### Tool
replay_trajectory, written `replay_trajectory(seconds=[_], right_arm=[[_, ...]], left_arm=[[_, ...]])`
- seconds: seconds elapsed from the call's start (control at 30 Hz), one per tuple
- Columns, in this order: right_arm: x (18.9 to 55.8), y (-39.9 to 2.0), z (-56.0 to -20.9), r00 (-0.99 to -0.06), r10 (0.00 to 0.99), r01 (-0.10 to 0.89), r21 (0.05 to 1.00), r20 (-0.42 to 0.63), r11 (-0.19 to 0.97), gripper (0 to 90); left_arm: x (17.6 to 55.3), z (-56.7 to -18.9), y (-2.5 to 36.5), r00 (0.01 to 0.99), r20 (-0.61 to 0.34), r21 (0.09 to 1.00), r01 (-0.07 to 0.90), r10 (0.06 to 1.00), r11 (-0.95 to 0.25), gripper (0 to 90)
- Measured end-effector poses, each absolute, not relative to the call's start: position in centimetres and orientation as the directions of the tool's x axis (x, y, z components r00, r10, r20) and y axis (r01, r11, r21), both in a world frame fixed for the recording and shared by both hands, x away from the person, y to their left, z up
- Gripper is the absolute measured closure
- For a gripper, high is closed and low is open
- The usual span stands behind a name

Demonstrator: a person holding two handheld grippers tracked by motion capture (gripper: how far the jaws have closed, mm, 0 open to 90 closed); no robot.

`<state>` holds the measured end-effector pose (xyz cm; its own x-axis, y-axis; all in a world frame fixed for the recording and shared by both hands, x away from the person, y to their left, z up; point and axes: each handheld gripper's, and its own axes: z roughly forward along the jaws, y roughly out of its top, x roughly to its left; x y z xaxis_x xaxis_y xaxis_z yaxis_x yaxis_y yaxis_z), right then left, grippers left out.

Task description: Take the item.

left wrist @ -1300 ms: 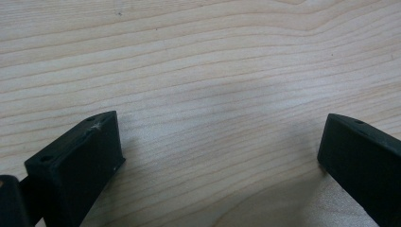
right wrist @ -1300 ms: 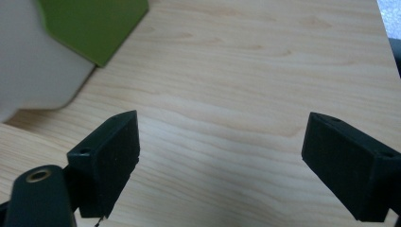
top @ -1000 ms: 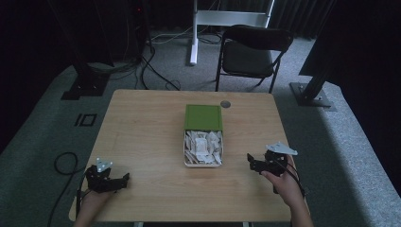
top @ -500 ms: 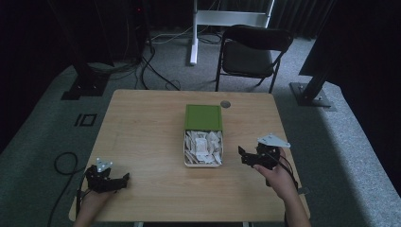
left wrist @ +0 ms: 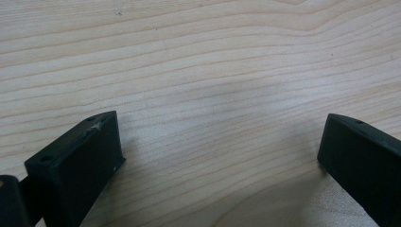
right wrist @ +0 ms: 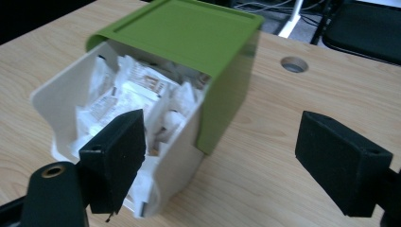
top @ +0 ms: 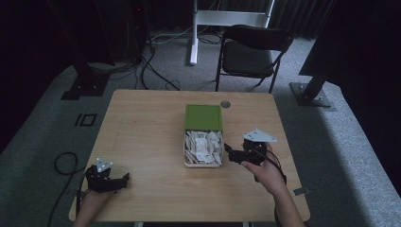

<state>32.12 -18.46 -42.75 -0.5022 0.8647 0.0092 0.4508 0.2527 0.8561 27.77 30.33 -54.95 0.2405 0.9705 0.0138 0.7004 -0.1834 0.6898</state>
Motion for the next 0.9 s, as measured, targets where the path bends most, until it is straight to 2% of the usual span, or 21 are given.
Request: replay_trajectory(seconds=[0.37, 0.43, 0.57, 0.6, 0.73, 0.9], right_arm=[[32.4, -16.0, -42.8, -0.577, 0.816, 0.420, 0.854, -0.011, 0.308, 25.1], [32.6, -15.4, -42.8, -0.583, 0.812, 0.416, 0.857, -0.005, 0.304, 31.7], [33.0, -14.8, -43.1, -0.609, 0.793, 0.410, 0.850, -0.016, 0.332, 38.3], [33.2, -14.6, -43.2, -0.623, 0.782, 0.411, 0.843, -0.018, 0.347, 43.7], [33.7, -14.0, -43.9, -0.628, 0.778, 0.450, 0.822, 0.012, 0.351, 50.4], [34.2, -13.3, -44.7, -0.622, 0.783, 0.451, 0.820, 0.006, 0.352, 58.6]], left_arm=[[27.8, -55.0, 30.3, 0.240, 0.014, 0.690, 0.700, 0.971, -0.183, 1.4], [27.8, -54.9, 30.3, 0.241, 0.014, 0.689, 0.701, 0.970, -0.184, 1.3], [27.8, -54.9, 30.3, 0.241, 0.015, 0.690, 0.700, 0.970, -0.185, 1.4], [27.8, -55.0, 30.3, 0.241, 0.015, 0.690, 0.700, 0.970, -0.184, 1.4], [27.8, -54.9, 30.4, 0.243, 0.016, 0.688, 0.701, 0.970, -0.187, 1.4], [27.8, -55.0, 30.3, 0.241, 0.014, 0.690, 0.700, 0.970, -0.183, 1.4]])
